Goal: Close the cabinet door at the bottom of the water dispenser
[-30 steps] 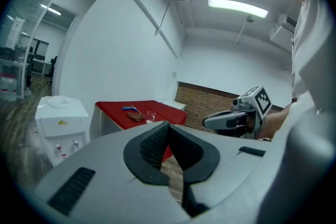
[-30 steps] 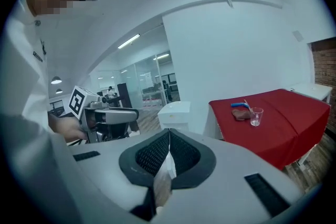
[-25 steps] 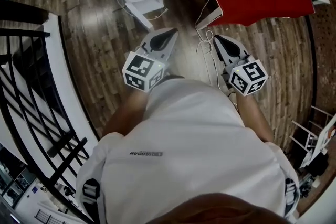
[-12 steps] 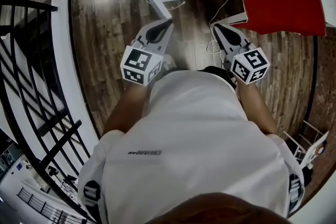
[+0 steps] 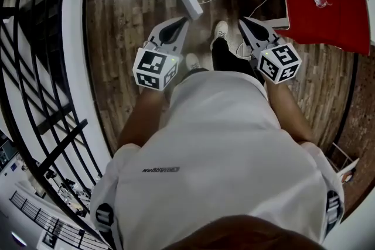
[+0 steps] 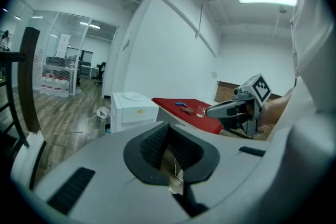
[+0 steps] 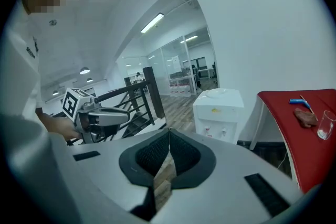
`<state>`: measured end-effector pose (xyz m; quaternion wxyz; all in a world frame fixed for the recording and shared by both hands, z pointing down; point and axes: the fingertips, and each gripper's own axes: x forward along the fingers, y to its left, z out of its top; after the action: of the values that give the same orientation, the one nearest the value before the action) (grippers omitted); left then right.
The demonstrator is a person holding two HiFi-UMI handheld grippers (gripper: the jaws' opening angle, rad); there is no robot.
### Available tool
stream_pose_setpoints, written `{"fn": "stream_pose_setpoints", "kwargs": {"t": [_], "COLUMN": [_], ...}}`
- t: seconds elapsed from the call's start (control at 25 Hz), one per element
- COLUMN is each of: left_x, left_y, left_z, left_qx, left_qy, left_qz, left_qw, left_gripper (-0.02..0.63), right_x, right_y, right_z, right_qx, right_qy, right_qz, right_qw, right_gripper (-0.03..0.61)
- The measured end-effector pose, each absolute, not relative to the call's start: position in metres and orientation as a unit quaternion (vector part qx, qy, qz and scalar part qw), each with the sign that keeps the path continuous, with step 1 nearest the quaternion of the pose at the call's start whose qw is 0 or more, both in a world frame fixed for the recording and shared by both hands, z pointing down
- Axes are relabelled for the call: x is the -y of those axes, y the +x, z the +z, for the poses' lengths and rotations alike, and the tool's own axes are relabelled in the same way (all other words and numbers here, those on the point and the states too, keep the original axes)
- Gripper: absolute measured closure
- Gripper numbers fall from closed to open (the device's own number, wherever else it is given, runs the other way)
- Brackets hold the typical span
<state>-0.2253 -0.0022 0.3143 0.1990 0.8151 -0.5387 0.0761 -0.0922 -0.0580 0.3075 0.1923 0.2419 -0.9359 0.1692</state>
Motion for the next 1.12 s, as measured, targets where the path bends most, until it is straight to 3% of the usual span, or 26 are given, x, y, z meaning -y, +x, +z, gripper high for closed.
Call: {"fn": "stream_pose_setpoints", "kwargs": {"t": [0.36,1.12], "left_x": [0.007,0.057], "left_y": [-0.254,-0.242], "left_z": [0.335,0.508], "left_qx": [0.577,0.571], "left_qy": [0.783,0.738], "left_qz": [0.069,0.154], "left_qw": [0.223,0.325], "left_gripper": [0.621,0.621], "right_x": [0.076,0.142], "right_y": [-0.130,-0.146], "right_z": [0.336,0.534], "right_qx": [0.939,0.900], "right_qy": [0.209,0.221], "right_qz": [0.185,0.265], "right_qw": [0.200,0.268], "right_gripper": [0.557,0.557]}}
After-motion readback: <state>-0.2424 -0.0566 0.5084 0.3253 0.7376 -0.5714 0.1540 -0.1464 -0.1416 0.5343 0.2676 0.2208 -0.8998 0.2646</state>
